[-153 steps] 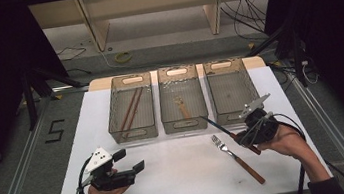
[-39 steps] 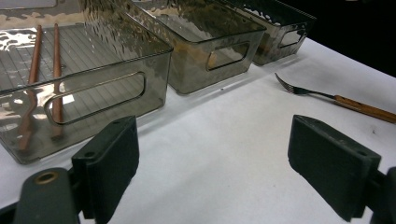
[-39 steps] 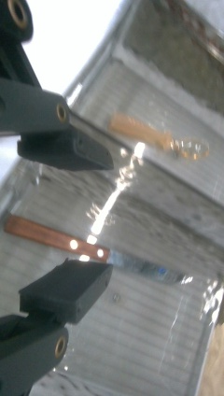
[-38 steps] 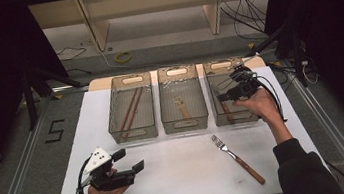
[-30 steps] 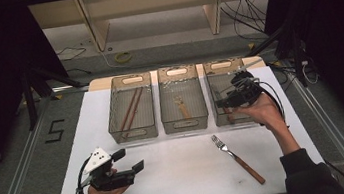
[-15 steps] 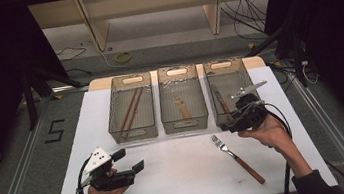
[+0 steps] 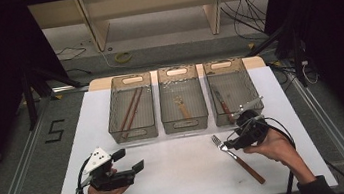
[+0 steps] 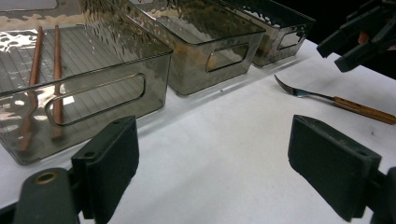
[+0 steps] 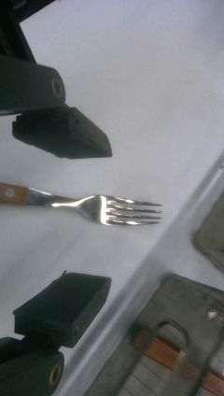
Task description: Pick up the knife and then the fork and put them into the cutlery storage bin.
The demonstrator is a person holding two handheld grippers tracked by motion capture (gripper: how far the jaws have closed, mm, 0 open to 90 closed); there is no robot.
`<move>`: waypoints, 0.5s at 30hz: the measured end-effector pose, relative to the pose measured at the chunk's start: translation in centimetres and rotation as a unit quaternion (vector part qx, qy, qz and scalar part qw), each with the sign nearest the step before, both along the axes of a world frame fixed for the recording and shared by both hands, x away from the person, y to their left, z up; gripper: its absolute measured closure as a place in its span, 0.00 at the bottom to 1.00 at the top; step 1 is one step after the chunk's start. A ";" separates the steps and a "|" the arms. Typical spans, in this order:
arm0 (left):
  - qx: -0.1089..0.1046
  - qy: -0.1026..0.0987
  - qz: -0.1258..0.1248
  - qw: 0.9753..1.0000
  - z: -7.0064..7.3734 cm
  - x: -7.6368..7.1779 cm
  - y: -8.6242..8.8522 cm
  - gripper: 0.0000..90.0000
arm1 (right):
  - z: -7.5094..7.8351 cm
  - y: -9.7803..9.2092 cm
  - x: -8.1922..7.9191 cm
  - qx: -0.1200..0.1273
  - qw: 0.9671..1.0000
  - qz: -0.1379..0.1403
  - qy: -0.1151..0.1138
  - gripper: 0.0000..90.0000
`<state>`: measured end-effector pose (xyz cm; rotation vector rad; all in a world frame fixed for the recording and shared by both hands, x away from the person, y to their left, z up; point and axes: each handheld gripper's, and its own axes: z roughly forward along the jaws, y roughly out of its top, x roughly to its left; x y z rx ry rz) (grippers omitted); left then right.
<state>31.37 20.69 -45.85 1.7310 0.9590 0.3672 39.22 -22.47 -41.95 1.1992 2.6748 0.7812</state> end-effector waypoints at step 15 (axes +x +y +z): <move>-0.001 0.001 0.002 1.000 0.0 0.0 0.0 0.18 | -1.6 0.2 -1.8 -0.048 0.998 0.023 0.027 0.38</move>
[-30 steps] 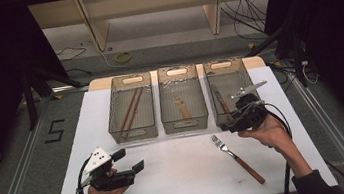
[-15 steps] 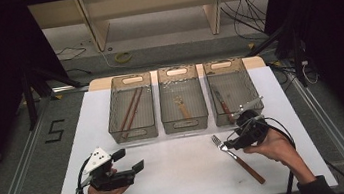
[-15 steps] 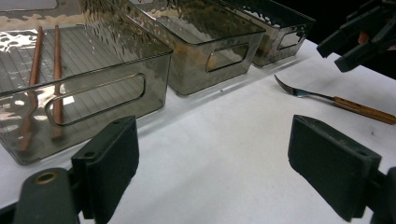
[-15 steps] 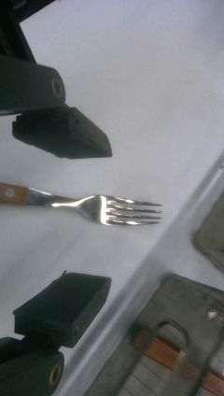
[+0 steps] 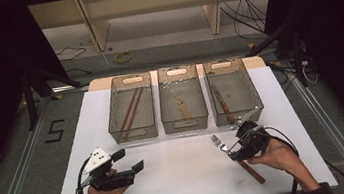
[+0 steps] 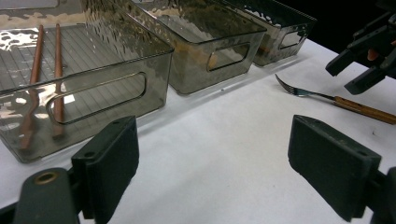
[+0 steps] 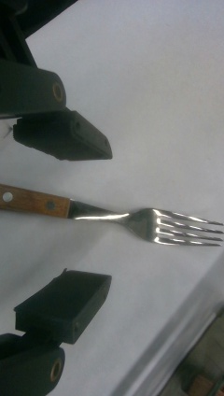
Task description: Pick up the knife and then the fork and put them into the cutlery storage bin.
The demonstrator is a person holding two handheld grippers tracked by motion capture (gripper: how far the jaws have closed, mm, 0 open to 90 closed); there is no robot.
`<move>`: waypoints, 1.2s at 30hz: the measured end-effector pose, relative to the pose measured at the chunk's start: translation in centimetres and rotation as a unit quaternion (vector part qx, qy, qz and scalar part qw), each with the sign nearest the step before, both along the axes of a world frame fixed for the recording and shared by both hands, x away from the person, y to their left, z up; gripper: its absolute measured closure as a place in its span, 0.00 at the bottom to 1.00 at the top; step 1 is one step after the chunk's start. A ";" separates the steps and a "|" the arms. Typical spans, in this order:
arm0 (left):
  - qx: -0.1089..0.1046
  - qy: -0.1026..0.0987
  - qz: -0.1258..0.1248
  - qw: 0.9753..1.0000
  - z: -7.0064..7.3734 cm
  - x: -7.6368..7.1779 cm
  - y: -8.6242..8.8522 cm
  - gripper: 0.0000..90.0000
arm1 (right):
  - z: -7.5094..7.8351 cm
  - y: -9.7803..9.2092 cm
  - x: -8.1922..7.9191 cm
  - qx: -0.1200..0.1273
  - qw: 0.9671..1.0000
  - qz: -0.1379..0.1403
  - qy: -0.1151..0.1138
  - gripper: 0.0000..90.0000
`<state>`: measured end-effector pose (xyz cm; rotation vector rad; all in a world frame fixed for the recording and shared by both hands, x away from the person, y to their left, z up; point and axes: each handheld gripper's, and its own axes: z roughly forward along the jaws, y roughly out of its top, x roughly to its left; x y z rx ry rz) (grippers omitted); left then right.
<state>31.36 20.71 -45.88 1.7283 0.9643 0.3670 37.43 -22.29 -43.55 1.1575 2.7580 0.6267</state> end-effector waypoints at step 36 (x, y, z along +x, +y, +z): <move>0.003 -0.001 -0.002 1.000 0.0 -0.1 0.0 0.18 | -2.2 0.2 -1.9 -0.088 0.996 0.023 0.026 0.66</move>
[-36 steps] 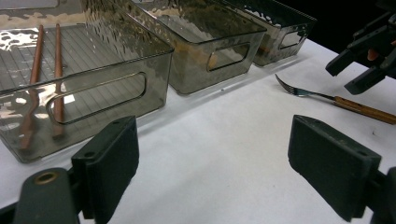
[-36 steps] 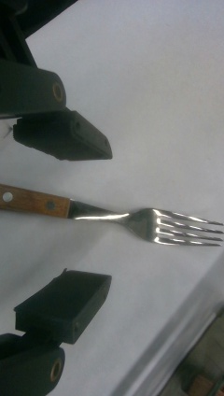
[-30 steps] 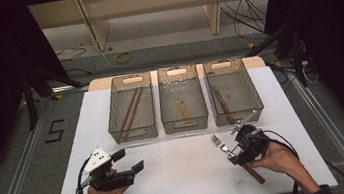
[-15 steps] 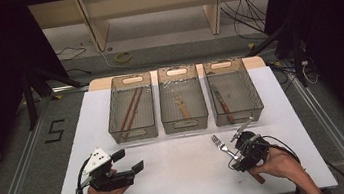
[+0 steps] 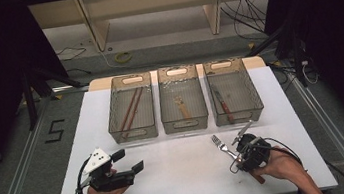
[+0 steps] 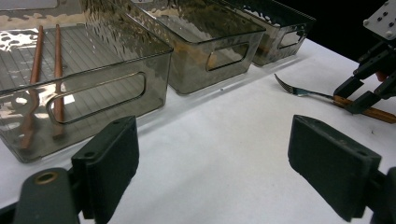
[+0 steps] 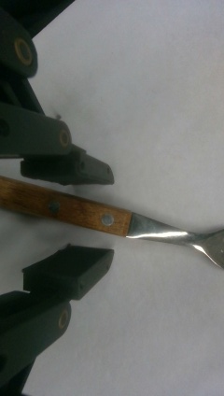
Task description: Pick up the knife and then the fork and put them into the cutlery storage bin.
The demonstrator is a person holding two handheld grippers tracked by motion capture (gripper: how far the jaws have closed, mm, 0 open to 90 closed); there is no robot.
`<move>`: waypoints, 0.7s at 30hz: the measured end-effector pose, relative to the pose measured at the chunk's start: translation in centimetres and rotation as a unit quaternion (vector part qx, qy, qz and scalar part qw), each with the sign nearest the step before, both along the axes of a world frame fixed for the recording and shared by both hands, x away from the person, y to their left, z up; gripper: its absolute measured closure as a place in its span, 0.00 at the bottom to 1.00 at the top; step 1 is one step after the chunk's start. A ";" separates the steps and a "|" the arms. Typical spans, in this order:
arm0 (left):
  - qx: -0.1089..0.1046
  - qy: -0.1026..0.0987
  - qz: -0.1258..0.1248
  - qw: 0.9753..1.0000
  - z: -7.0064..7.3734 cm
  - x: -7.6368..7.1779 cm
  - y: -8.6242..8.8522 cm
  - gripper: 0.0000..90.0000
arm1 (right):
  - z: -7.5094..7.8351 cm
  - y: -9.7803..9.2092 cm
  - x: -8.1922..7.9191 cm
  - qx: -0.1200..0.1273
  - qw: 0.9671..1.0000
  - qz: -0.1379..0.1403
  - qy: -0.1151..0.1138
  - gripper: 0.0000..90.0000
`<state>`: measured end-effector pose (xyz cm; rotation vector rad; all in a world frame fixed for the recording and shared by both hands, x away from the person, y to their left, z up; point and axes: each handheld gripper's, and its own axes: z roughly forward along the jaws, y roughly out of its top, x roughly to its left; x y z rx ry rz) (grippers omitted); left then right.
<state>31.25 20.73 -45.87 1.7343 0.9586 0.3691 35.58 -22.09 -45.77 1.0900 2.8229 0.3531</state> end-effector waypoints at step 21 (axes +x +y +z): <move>0.001 -0.001 0.000 1.000 0.0 0.0 -0.1 0.18 | 0.1 -0.3 0.4 -0.006 1.000 0.005 -0.004 0.86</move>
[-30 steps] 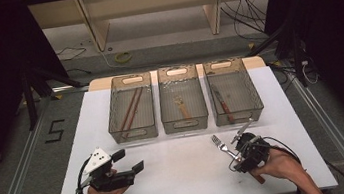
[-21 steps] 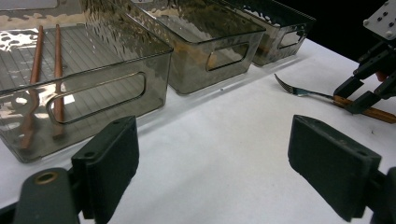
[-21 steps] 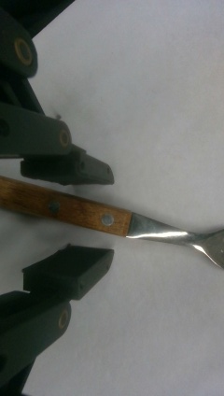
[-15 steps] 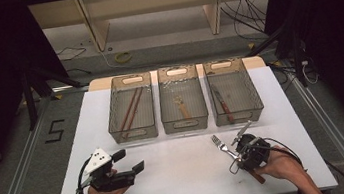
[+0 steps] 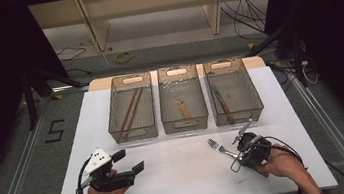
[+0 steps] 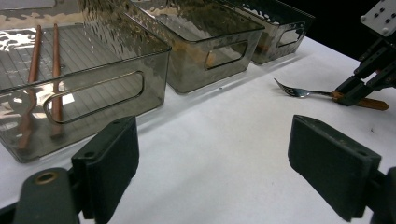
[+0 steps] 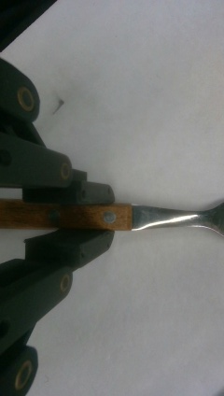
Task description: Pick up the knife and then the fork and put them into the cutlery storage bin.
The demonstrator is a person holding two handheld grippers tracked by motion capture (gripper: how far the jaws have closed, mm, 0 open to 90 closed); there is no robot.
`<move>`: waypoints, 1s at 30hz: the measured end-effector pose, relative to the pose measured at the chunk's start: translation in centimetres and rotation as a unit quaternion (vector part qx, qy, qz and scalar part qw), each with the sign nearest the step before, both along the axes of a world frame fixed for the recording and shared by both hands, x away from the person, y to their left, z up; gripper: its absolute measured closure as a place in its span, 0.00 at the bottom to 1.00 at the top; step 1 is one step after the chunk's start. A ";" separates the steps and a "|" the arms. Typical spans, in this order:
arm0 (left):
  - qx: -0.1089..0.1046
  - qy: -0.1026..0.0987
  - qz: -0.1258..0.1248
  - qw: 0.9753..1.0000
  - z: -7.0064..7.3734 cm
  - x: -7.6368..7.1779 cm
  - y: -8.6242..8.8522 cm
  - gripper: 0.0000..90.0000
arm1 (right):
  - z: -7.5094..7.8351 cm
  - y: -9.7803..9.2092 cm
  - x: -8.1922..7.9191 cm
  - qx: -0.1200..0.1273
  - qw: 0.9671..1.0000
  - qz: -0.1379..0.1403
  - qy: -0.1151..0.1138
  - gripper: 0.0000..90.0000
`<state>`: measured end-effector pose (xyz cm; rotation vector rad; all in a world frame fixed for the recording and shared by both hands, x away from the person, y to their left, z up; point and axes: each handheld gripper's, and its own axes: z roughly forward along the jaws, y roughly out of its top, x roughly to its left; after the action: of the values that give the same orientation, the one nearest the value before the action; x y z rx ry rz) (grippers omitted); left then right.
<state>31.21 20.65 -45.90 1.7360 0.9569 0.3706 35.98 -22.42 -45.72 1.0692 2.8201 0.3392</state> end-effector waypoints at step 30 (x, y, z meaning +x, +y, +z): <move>-0.003 0.001 0.000 1.000 -0.2 0.1 0.0 0.18 | 5.0 -1.0 1.8 0.108 0.993 0.000 -0.051 0.87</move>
<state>31.30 20.69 -46.07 1.7304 0.9598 0.3651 37.81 -23.45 -40.67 1.0544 2.7397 0.6913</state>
